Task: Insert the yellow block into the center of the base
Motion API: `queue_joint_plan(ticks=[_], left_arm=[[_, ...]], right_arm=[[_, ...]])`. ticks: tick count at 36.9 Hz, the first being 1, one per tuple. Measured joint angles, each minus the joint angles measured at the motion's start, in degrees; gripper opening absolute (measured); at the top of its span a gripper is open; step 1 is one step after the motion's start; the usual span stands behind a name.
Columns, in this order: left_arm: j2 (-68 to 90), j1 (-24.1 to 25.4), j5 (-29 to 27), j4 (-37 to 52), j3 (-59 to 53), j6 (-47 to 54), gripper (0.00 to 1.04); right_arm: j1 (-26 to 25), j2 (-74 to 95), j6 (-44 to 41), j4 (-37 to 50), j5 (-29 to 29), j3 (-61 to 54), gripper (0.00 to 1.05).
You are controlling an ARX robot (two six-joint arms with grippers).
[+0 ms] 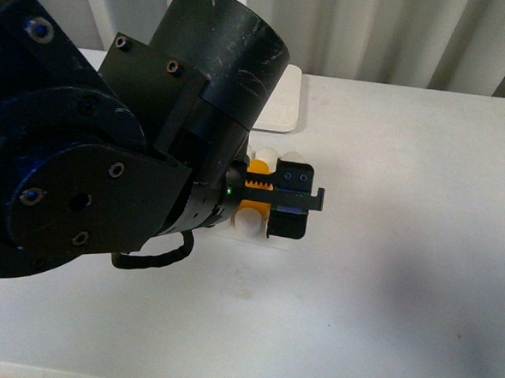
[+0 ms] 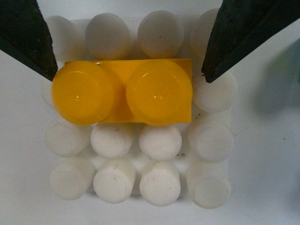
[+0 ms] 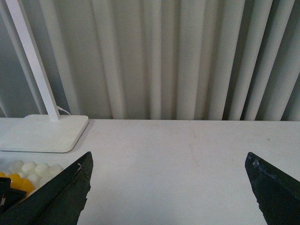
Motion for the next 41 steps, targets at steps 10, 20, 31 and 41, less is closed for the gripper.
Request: queue_joint_plan(ticks=[10,20,31,41], left_arm=[[-9.4,2.4,-0.5,-0.2,-3.3,0.1,0.98],[-27.5,10.2,0.3,0.9,-16.9,0.5,0.98],[-59.1,28.1,6.4,23.9,-40.3,15.8,0.61],[-70.9,34.1,12.7,19.2,-46.0,18.8,0.09]], right_arm=[[0.0,0.0,0.0,0.0,0.0,0.0,0.95],[0.0,0.0,0.0,0.0,0.0,0.0,0.95],[0.0,0.0,0.0,0.0,0.0,0.0,0.95],[0.0,0.0,0.0,0.0,0.0,0.0,0.95]])
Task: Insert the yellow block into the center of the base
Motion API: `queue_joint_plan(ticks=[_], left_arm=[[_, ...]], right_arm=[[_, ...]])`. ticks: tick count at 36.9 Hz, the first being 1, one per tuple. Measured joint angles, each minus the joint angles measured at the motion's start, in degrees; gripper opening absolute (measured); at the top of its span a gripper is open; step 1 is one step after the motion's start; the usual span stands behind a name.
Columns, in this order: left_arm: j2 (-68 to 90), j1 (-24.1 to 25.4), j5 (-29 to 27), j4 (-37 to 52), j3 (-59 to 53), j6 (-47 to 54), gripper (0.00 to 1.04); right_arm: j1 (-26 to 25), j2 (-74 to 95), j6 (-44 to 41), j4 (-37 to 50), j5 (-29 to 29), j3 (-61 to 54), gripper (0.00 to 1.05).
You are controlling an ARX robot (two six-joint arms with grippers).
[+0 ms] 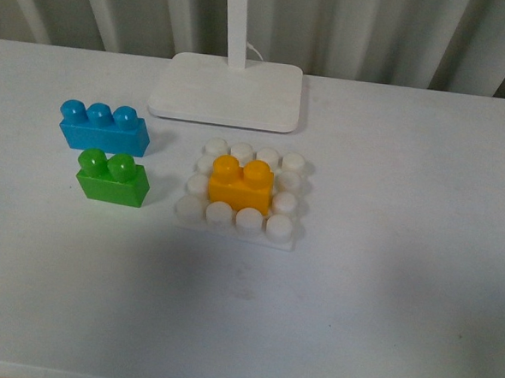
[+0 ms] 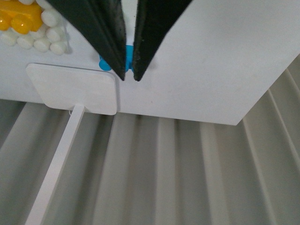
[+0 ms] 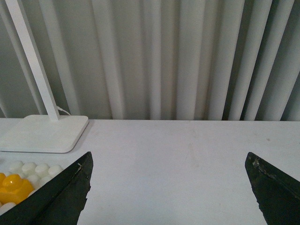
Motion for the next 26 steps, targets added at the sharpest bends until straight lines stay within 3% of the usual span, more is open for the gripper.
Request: queue_joint_plan(ticks=[1,9,26], left_arm=[[-1.2,0.2,0.0,-0.7,-0.3,0.0,0.04],[-7.9,0.3,0.2,-2.9,-4.2,0.4,0.04],[-25.0,0.3,0.3,-19.1,-4.5,0.4,0.04]], right_arm=[[0.0,0.0,0.0,0.0,0.0,0.0,0.95],[0.0,0.0,0.0,0.0,0.0,0.0,0.95],[0.0,0.0,0.0,0.0,0.0,0.0,0.95]])
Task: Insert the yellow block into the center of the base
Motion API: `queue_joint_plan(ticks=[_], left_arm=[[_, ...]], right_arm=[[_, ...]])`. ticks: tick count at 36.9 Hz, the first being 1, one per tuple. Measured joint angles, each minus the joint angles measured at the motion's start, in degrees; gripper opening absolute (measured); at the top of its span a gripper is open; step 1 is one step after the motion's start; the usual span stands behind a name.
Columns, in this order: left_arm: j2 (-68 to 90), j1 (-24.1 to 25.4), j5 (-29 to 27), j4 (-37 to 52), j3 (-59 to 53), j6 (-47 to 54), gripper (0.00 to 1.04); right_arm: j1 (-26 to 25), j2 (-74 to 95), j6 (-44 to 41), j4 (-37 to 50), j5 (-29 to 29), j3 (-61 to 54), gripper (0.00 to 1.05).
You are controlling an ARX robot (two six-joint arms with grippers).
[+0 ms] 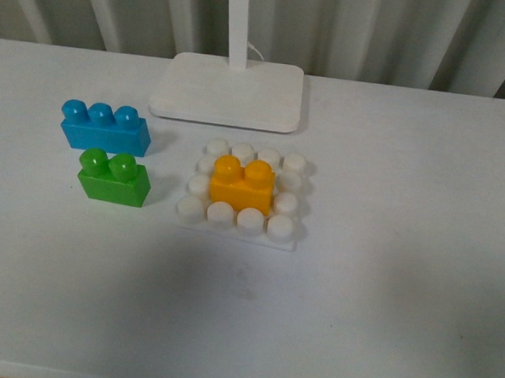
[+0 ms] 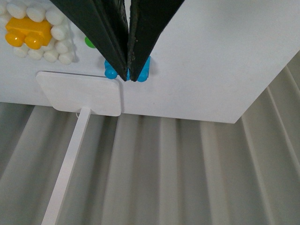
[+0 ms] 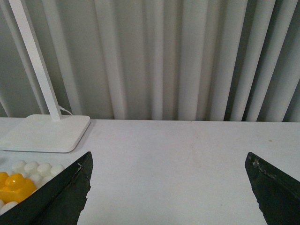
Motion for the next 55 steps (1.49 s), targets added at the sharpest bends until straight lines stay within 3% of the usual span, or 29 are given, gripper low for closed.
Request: queue_joint_plan(ticks=[20,23,42,55], left_arm=[[-10.9,0.0,0.0,-10.8,0.0,0.0,0.04],[-18.2,0.0,0.1,-19.8,0.0,0.0,0.04],[-20.3,0.0,0.0,-20.6,0.0,0.0,0.04],[-20.3,0.0,0.0,-20.6,0.0,0.0,0.72]], right_arm=[[0.0,0.0,0.0,0.0,0.0,0.0,0.95],[0.0,0.0,0.0,0.0,0.0,0.0,0.95],[0.0,0.0,0.0,0.0,0.0,0.0,0.95],[0.0,0.0,0.0,0.0,0.0,0.0,0.95]])
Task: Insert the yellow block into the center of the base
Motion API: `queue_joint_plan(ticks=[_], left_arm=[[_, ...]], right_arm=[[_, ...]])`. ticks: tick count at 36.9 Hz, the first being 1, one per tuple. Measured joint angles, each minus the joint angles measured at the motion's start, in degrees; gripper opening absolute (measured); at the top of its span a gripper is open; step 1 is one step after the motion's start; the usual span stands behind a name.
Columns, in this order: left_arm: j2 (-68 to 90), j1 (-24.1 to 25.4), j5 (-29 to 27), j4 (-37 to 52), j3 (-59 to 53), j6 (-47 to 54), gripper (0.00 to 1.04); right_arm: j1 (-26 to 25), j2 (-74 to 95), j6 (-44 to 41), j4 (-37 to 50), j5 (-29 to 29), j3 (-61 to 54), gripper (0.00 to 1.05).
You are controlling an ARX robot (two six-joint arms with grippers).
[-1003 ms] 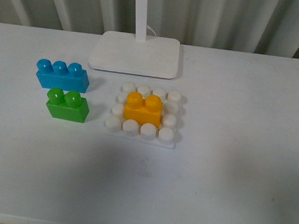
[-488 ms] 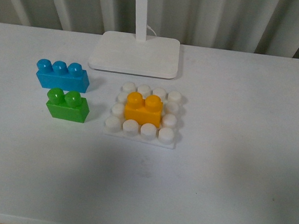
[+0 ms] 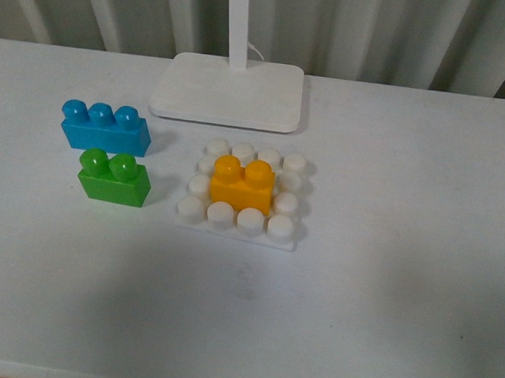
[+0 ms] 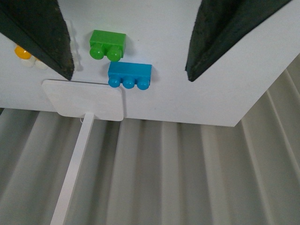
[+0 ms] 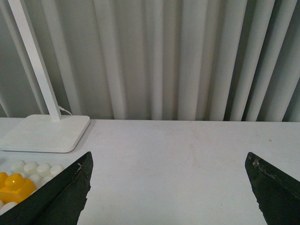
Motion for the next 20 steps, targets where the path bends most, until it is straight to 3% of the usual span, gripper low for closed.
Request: queue_joint_plan(ticks=[5,20], left_arm=[[0.0,0.0,0.0,0.0,0.0,0.0,1.0],[0.0,0.0,0.0,0.0,0.0,0.1,0.98]], right_arm=[[0.0,0.0,0.0,0.0,0.0,0.0,0.95],[0.0,0.0,0.0,0.0,0.0,0.0,0.95]])
